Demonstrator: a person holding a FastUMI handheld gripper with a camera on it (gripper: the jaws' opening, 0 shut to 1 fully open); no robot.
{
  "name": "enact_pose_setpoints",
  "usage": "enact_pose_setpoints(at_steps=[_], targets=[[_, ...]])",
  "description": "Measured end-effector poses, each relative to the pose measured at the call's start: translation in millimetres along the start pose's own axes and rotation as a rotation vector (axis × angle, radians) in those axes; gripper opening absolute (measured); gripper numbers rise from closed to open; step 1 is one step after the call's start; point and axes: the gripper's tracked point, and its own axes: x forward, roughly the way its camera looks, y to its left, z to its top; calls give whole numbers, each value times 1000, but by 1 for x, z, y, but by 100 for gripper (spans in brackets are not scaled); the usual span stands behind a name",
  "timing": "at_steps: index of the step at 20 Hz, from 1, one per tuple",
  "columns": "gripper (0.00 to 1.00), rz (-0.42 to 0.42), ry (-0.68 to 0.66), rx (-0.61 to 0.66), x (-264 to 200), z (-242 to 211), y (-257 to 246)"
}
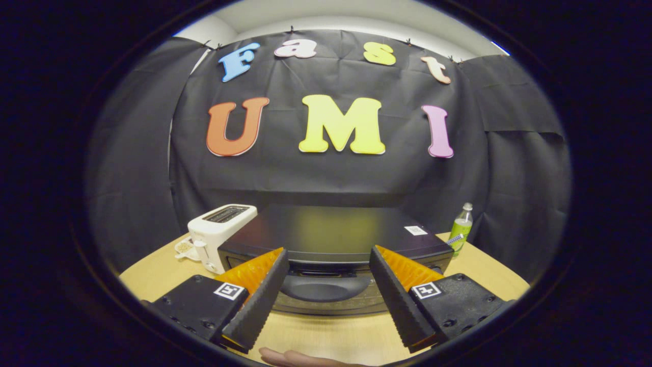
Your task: Open the toaster oven, put the food inside, and close the toaster oven door.
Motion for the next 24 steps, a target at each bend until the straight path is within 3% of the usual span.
enact_pose_setpoints(at_steps=[4, 10, 14, 24], targets=[[100, -19, 52, -13, 13, -18, -4], [100, 3, 13, 46, 11, -19, -1], [100, 11, -2, 22, -7, -28, -1], [100, 26, 126, 8, -60, -67, 0]])
